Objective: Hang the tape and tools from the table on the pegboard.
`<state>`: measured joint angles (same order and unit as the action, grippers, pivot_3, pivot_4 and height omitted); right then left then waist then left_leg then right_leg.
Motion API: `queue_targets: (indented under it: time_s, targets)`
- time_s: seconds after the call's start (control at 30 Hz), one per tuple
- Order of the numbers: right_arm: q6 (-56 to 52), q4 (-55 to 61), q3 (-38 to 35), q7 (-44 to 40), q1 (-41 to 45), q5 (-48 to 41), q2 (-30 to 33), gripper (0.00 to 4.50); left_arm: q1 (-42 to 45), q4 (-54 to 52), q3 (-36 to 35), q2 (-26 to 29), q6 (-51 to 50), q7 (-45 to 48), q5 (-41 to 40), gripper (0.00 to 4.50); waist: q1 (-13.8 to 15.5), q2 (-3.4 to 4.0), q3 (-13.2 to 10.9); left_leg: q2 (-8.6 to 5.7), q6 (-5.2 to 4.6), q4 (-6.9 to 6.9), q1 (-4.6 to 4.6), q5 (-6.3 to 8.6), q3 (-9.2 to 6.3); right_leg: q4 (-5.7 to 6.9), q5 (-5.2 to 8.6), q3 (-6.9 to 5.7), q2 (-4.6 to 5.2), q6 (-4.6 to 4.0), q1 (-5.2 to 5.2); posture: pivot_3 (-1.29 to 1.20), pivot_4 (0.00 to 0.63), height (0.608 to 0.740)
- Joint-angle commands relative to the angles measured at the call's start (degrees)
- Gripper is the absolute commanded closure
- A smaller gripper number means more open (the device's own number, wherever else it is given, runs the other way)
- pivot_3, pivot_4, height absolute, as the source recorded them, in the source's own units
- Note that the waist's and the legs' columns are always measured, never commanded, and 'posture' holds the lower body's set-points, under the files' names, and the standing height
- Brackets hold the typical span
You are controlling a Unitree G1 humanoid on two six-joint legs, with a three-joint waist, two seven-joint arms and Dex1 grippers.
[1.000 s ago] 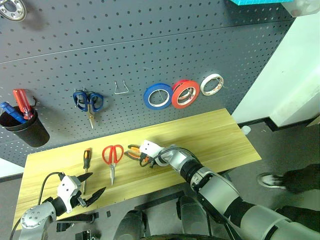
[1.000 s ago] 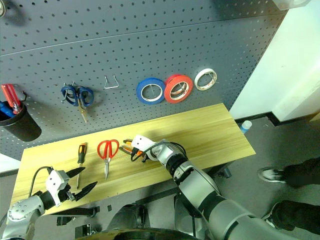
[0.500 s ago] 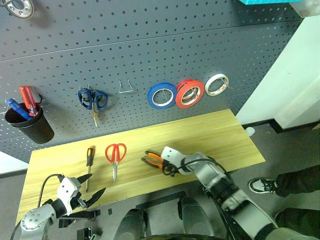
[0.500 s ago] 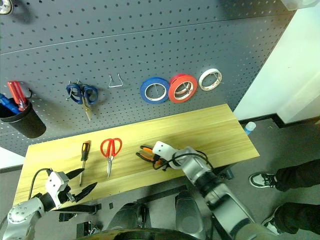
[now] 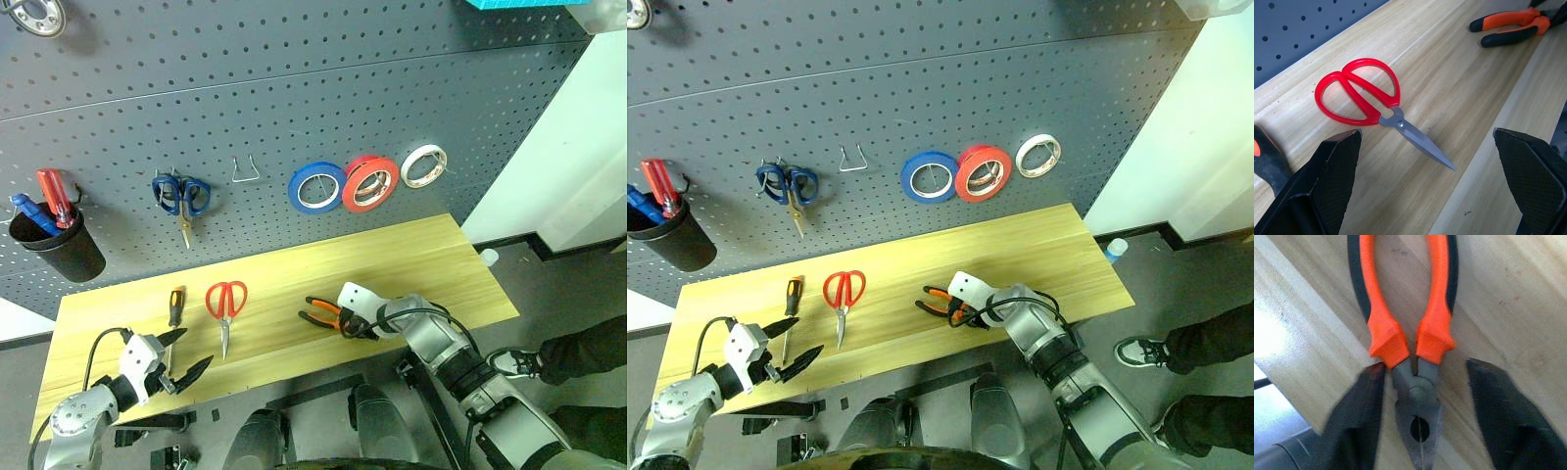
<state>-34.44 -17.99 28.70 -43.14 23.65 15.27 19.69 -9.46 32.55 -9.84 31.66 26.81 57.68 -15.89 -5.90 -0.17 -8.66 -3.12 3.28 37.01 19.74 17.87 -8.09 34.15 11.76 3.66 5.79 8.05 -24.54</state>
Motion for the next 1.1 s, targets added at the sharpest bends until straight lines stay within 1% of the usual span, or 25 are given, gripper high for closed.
queue_targets:
  time_s: [0.03,0.2,0.33,0.43,0.53,0.63,0.67,0.7,0.9,1.1]
  targets:
    - [0.10,4.91,-0.72,-0.84,-0.17,-0.74,0.72,1.07,-1.04,-1.87,-0.50,0.07,0.00,0.78,-1.11,0.00,-0.01,0.00,-0.01,0.00,0.00,0.00,0.00,0.00,0.00,0.00,0.00,0.00,0.00,0.00,0.00,-0.13,0.140,0.738]
    - [-3.11,11.10,-0.06,-2.59,-0.68,-1.67,0.83,1.07,-3.80,-6.77,-0.69,-0.05,-1.47,4.47,-4.48,0.00,-0.01,-0.04,-0.04,0.01,0.00,-0.01,0.00,0.00,-0.01,0.01,0.04,0.00,0.00,0.06,0.00,-0.13,0.143,0.738]
    - [-4.31,10.19,0.58,-1.22,0.67,-1.27,-1.25,1.07,-6.59,-13.70,0.95,-0.02,-4.71,6.90,-6.04,0.00,0.09,-0.07,-0.07,0.01,0.00,0.00,0.01,0.00,0.00,0.00,0.06,0.00,0.01,0.07,0.01,-0.13,0.145,0.738]
    - [-3.36,7.51,1.76,-0.20,1.64,-0.35,-2.56,1.07,-8.19,-18.43,3.36,-0.28,-7.10,7.70,-5.30,0.00,0.15,-0.04,-0.10,0.01,0.00,0.00,0.00,0.00,0.00,0.00,0.05,0.00,0.01,0.05,0.01,-0.13,0.143,0.738]
    - [-3.05,4.90,1.84,0.48,2.58,-0.51,-3.64,1.07,-8.86,-21.02,4.98,-0.19,-8.54,7.82,-4.69,0.00,0.12,-0.06,-0.12,0.01,0.00,0.00,0.00,0.00,0.00,0.00,0.03,0.00,0.01,0.01,0.01,-0.12,0.142,0.738]
    - [-1.91,2.83,2.61,1.60,3.20,0.36,-4.01,0.52,-9.05,-23.01,6.52,-0.08,-9.48,7.53,-4.02,0.00,0.14,-0.04,-0.15,0.01,0.00,-0.01,0.00,0.00,0.00,0.00,0.01,0.00,0.01,-0.02,0.00,-0.12,0.142,0.738]
    - [-1.58,2.17,2.99,1.83,3.29,0.66,-4.08,0.14,-8.98,-23.38,6.88,-0.02,-9.57,7.42,-3.77,0.00,0.14,-0.05,-0.15,0.00,0.00,-0.01,0.00,0.00,0.00,0.00,0.01,0.00,0.01,-0.02,0.00,-0.13,0.142,0.738]
    - [-1.46,1.66,3.18,2.05,3.31,0.84,-4.15,0.03,-8.93,-23.68,7.07,0.00,-9.72,7.27,-3.67,0.00,0.13,-0.05,-0.15,0.00,0.00,0.00,0.01,0.00,0.00,0.00,0.01,0.00,0.01,-0.03,0.00,-0.13,0.142,0.738]
    - [-1.74,0.27,3.43,1.91,2.83,0.50,-4.11,0.03,-8.57,-24.59,7.06,0.16,-10.57,6.87,-3.61,0.00,0.07,-0.05,-0.16,0.00,0.00,0.00,0.00,0.00,0.00,0.00,0.02,0.00,0.00,-0.02,0.00,-0.12,0.141,0.738]
    - [-1.45,-4.23,3.25,3.63,5.02,0.68,-6.61,0.03,-8.22,-24.57,6.81,0.33,-11.10,6.79,-3.53,0.00,-0.07,-0.05,-0.16,0.00,0.00,-0.01,0.00,0.00,0.00,0.00,0.01,0.00,0.00,-0.02,0.00,-0.13,0.136,0.738]
